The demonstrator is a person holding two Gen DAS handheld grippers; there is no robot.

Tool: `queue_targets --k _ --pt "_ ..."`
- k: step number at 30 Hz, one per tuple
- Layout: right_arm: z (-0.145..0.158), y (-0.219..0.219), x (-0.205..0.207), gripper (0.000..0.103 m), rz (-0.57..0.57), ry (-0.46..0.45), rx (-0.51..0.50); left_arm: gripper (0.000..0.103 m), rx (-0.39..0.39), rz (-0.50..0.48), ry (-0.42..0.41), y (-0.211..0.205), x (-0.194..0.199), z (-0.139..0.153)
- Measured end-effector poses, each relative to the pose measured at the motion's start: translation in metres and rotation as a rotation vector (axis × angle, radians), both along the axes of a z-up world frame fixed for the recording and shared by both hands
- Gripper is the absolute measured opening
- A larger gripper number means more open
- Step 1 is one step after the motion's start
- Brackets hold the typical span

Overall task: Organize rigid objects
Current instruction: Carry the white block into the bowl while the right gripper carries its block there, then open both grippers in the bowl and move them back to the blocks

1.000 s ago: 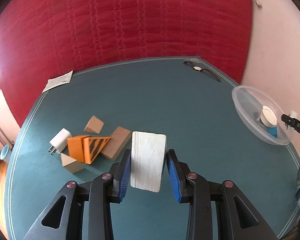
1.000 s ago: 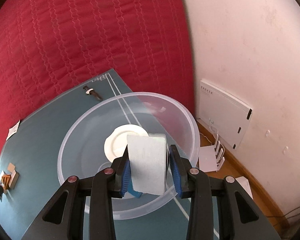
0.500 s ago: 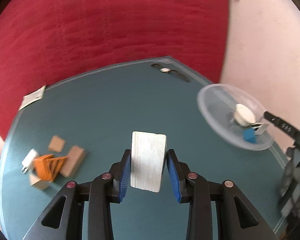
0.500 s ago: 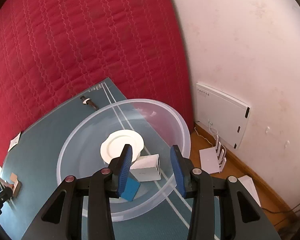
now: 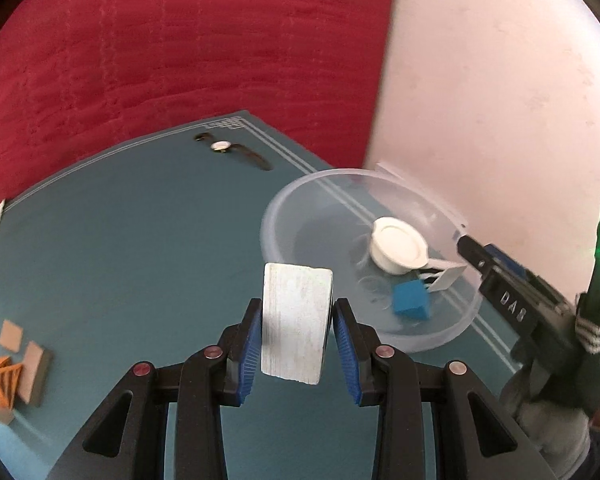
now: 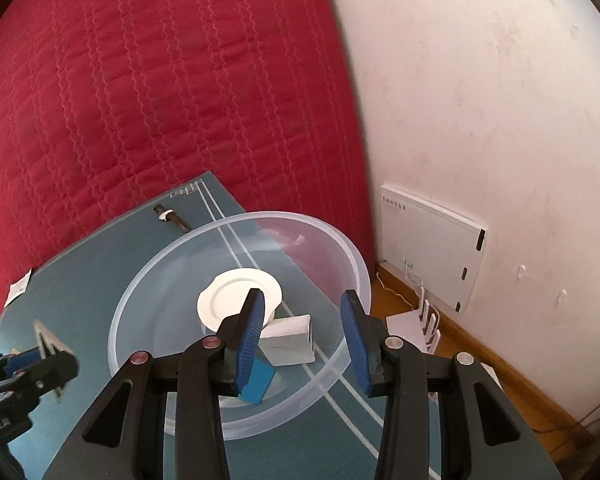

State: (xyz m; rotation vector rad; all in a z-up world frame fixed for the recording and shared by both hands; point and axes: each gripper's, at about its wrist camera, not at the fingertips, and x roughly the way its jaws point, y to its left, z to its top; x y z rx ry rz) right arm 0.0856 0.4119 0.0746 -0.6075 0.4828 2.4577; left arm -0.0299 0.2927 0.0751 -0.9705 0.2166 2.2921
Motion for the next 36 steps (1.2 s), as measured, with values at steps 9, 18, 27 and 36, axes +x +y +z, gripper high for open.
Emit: queue_targets --k 9,18,27,36 --pt "0.0 0.004 0.001 0.041 -0.001 0.006 -0.01 0.037 0.037 -0.041 0.007 0.031 -0.009 0.0" --pt "-0.001 0.009 -0.001 0.041 -0.003 0.006 -0.024 0.097 0.078 -0.03 0.056 0.028 -0.006 0.002" --pt "-0.002 0.002 -0.002 0.041 0.017 -0.005 -0.019 0.103 0.011 0.035 0.097 0.013 -0.007 -0.001" --pt "0.0 -0.022 -0.009 0.045 0.121 -0.02 -0.032 0.103 -0.057 0.155 0.071 -0.018 -0.015 -0.011"
